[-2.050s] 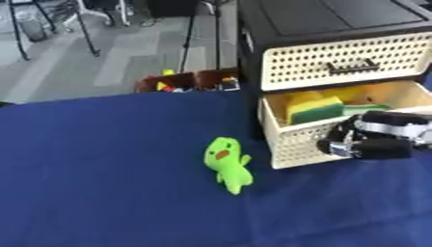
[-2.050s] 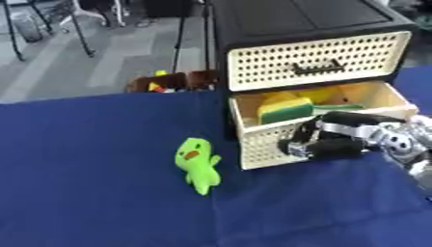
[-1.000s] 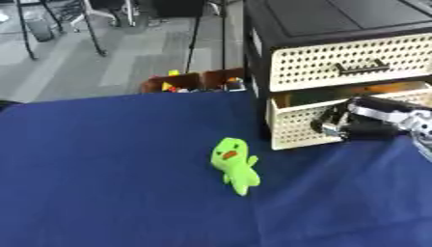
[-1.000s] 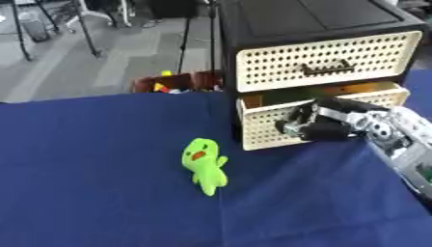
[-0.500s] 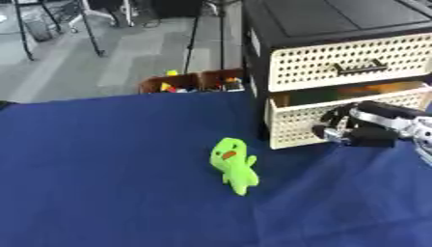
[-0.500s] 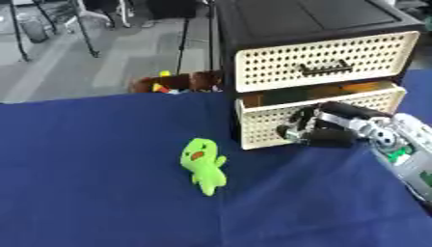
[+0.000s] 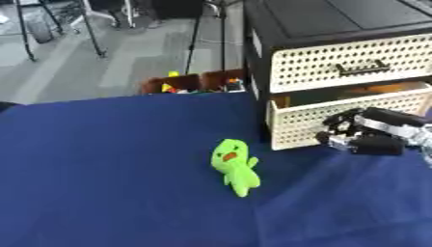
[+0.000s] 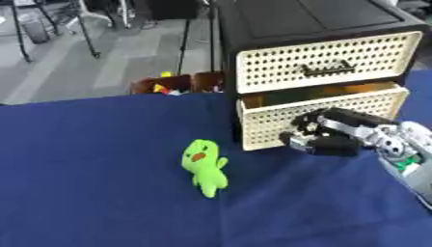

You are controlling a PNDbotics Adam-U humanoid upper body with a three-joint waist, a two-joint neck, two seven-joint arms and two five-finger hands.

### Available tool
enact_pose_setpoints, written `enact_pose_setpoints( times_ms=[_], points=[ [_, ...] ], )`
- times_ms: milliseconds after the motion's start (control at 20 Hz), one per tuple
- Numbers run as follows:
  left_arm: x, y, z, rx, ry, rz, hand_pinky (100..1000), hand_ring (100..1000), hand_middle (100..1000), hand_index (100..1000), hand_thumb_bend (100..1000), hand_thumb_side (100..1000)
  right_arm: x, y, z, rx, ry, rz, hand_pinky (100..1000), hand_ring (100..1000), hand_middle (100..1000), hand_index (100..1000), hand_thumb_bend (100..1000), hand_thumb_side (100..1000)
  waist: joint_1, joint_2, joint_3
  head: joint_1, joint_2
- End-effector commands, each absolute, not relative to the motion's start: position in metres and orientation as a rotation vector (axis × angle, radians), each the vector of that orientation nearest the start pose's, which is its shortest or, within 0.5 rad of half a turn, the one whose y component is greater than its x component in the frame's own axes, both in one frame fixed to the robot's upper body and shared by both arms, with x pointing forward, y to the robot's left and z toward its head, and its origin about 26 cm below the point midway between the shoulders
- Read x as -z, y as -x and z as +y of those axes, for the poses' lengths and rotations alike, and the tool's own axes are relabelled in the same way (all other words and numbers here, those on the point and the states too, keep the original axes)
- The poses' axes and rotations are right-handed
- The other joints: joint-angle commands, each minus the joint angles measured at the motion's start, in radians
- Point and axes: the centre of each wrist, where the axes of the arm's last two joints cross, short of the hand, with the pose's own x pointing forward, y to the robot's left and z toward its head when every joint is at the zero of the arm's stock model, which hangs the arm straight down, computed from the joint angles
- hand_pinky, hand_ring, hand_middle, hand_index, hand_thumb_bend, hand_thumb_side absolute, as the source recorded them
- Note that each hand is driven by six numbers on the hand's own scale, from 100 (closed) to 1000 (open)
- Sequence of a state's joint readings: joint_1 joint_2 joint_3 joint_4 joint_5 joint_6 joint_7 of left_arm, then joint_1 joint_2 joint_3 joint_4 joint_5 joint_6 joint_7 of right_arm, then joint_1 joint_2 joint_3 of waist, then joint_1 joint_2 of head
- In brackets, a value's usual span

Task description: Pick up objects from table and place into drawer.

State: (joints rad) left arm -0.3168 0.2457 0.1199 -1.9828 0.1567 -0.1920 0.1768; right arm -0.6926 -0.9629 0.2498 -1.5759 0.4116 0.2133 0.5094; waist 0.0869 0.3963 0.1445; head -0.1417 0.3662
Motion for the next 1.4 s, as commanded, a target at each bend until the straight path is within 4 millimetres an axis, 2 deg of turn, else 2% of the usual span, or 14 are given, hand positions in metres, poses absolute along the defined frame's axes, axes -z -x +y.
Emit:
enact_pose_setpoints(
  times_ms=[50, 400, 900, 1050, 1250, 1300, 1400],
  points=[
    [-0.209, -0.301, 0.277, -0.074, -0.085, -2.518, 458, 624, 631, 800, 318, 933, -0.305, -0.368, -0.35, -1.325, 0.971, -1.324, 574, 834, 899, 946, 333, 1000, -0.002, -0.013, 0.001, -0.002, -0.013],
    [-0.208, -0.301, 0.277, -0.071, -0.079, -2.516, 458, 625, 630, 800, 314, 934, -0.31, -0.369, -0.348, -1.302, 0.993, -1.382, 571, 831, 899, 958, 332, 1000, 0.0, -0.008, 0.002, -0.001, -0.01],
    [-0.208, -0.301, 0.277, -0.07, -0.073, -2.513, 461, 626, 634, 802, 315, 934, -0.307, -0.366, -0.347, -1.324, 0.977, -1.393, 574, 831, 908, 955, 328, 1000, 0.002, -0.02, -0.005, -0.003, -0.007],
    [-0.207, -0.3, 0.278, -0.073, -0.081, -2.512, 461, 626, 633, 801, 315, 931, -0.31, -0.357, -0.344, -1.357, 0.963, -1.378, 545, 806, 876, 934, 332, 1000, 0.003, -0.026, -0.009, 0.0, -0.004],
    [-0.206, -0.3, 0.28, -0.076, -0.088, -2.511, 461, 626, 633, 800, 314, 931, -0.317, -0.334, -0.336, -1.423, 0.957, -1.365, 542, 800, 832, 916, 330, 1000, 0.005, -0.034, -0.02, 0.004, 0.0],
    [-0.206, -0.3, 0.28, -0.077, -0.088, -2.51, 462, 626, 633, 798, 323, 932, -0.319, -0.328, -0.333, -1.432, 0.96, -1.379, 548, 795, 788, 914, 334, 1000, 0.006, -0.037, -0.024, 0.006, 0.002],
    [-0.206, -0.3, 0.28, -0.076, -0.088, -2.509, 462, 627, 633, 798, 315, 929, -0.324, -0.317, -0.329, -1.433, 0.971, -1.43, 552, 786, 763, 907, 342, 1000, 0.008, -0.043, -0.029, 0.01, 0.004]
  ],
)
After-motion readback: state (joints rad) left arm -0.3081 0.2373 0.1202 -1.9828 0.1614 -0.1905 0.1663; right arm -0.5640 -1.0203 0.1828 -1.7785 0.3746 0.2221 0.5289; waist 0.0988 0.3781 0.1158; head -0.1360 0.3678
